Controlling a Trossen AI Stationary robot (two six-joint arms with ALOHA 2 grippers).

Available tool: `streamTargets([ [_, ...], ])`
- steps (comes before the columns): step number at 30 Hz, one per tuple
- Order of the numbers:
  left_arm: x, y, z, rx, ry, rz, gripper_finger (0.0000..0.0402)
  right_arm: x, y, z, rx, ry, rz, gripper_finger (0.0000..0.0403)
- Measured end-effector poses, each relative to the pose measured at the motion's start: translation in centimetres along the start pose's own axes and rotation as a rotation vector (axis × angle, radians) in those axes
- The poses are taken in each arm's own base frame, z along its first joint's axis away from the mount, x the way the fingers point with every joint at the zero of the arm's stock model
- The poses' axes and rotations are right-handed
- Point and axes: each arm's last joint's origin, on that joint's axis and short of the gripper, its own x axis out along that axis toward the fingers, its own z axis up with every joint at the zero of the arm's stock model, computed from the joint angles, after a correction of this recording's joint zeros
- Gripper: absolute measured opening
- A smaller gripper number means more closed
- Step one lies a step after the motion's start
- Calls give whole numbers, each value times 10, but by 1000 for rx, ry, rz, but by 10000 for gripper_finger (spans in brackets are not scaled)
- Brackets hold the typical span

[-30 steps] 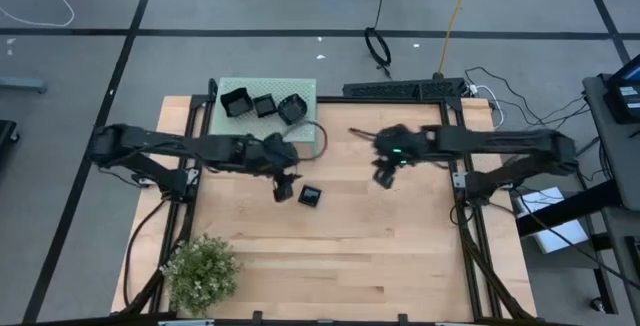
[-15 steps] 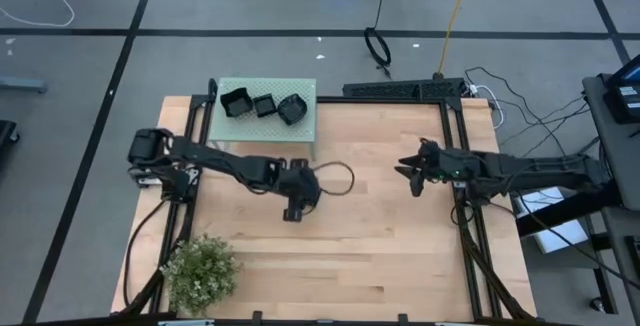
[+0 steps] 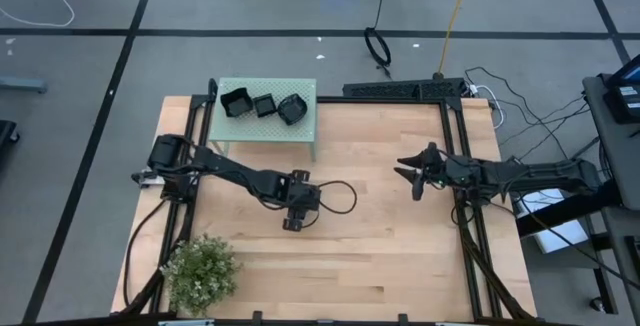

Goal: Pick & Place Mini shaped plates
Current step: Stack the square plate on top of the square plate on the shelf

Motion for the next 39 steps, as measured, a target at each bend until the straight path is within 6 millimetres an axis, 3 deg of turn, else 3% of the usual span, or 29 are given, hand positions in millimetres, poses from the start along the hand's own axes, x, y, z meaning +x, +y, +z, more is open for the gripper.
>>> streamTargets([
  [5,1,0,0,-9,3,0,169,2,-4,-8,-18,9,-56,134],
  [15,2,1,-1,-35,6,-12,12,4,-6,-18,115,32,-63,134],
  [22,-9,1,2,-92,-25,-20,10,5,-7,-22,135,42,-68,133],
  [26,-38,6,10,-105,-135,-24,7,5,-7,-22,223,39,-72,133],
  [31,-94,18,18,-76,-325,62,10,5,-7,-22,192,48,-68,132],
  [39,-189,54,-1,-239,-527,500,18,5,-7,-22,245,40,-67,132],
])
